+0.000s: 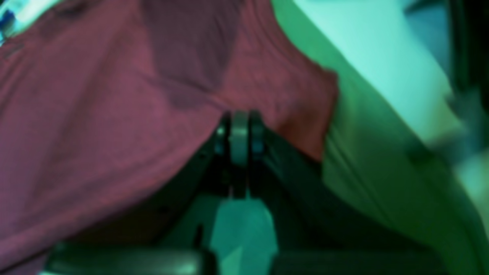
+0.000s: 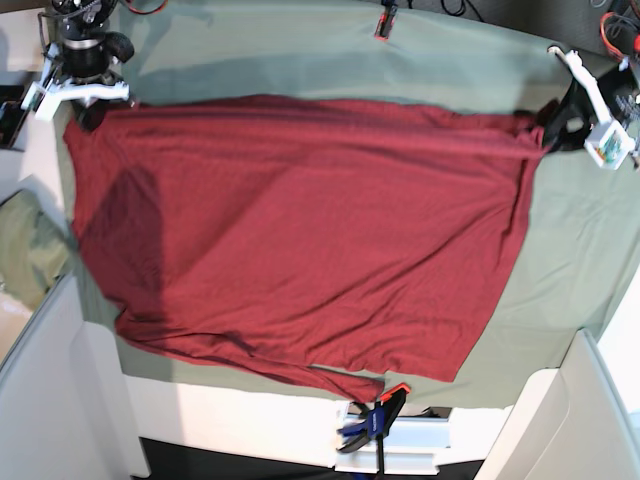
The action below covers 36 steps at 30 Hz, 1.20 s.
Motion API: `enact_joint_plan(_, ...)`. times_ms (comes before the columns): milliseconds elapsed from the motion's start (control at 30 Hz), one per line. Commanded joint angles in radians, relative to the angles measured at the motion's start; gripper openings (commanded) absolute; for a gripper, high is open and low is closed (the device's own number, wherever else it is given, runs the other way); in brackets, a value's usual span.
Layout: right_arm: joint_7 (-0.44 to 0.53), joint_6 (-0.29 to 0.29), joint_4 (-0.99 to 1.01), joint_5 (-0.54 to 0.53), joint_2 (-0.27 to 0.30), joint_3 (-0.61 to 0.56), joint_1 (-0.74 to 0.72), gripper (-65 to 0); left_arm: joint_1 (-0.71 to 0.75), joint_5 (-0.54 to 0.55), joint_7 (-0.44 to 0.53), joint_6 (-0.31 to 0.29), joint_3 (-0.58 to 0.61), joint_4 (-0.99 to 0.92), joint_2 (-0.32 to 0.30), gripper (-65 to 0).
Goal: Fold the T-shirt properly
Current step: 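Drag the sleeve cuff with the left gripper across the shirt body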
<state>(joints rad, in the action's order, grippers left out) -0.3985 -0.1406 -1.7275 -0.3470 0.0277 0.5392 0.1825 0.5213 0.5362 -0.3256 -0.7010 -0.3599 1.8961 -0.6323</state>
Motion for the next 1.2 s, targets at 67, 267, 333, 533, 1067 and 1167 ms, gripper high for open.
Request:
enact_joint_plan(67,0.032,-0.007,0.002,0.000,0.011,0.006,-0.060,-65.0,-0.089,0.006,0.028,0.003,0.001,-0.066,-0.038,-65.0)
enact_joint_plan(267,0.041,-0.032,0.087,0.034,0.011,0.006,-0.179,-65.0,-0.282,-0.003,0.052,0.003,0.134,-0.240,-0.088,-65.0)
enact_joint_plan(333,0.047,-0.032,0.116,0.053,0.011,0.006,-0.212,-65.0,-0.344,-0.002,0.060,0.003,0.179,-0.299,-0.092,-65.0)
enact_joint_plan(533,0.063,-0.047,0.201,0.074,0.011,0.006,-0.280,-65.0,-0.504,-0.001,0.060,0.003,0.272,-0.442,-0.092,-65.0)
enact_joint_plan(1067,0.053,-0.077,0.252,0.085,0.010,0.007,-0.284,-47.7,-0.623,-0.013,0.055,0.003,0.425,-0.504,-0.092,-33.7)
enact_joint_plan(1167,0.050,-0.077,0.252,0.085,0.011,0.007,-0.284,-39.6,-0.615,-0.010,0.046,0.003,0.424,-0.504,-0.097,-27.5)
